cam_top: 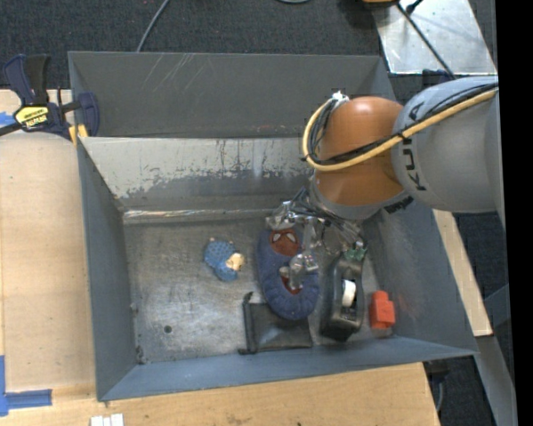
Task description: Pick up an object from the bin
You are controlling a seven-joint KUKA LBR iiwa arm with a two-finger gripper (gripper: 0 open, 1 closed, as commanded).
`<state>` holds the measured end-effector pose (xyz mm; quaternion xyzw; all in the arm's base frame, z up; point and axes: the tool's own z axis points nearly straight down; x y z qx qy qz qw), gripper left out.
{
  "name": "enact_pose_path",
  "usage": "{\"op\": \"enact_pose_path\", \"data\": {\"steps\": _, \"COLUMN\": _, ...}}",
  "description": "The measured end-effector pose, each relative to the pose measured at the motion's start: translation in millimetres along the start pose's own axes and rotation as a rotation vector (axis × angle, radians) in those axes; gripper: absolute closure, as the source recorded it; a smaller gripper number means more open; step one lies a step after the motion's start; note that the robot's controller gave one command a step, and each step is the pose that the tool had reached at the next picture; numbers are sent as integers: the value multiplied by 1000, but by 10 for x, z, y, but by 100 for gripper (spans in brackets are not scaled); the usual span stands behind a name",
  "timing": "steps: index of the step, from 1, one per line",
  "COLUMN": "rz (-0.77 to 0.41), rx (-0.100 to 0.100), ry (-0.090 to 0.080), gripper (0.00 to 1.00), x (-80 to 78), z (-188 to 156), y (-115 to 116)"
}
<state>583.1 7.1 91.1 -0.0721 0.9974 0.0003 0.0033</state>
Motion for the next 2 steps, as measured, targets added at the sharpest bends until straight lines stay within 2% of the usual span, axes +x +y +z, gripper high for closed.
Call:
{"op": "enact_pose_path", "data": {"steps": 1, "rz": 1, "rx": 1, "ry": -14, "gripper": 100, "x": -40, "z": -62, "y": -4}}
{"op": "enact_pose_path", "data": {"steps": 2, "rz": -84, "rx": 2, "ry": -6, "gripper": 100, "x": -41, "z": -1529, "y": -1}}
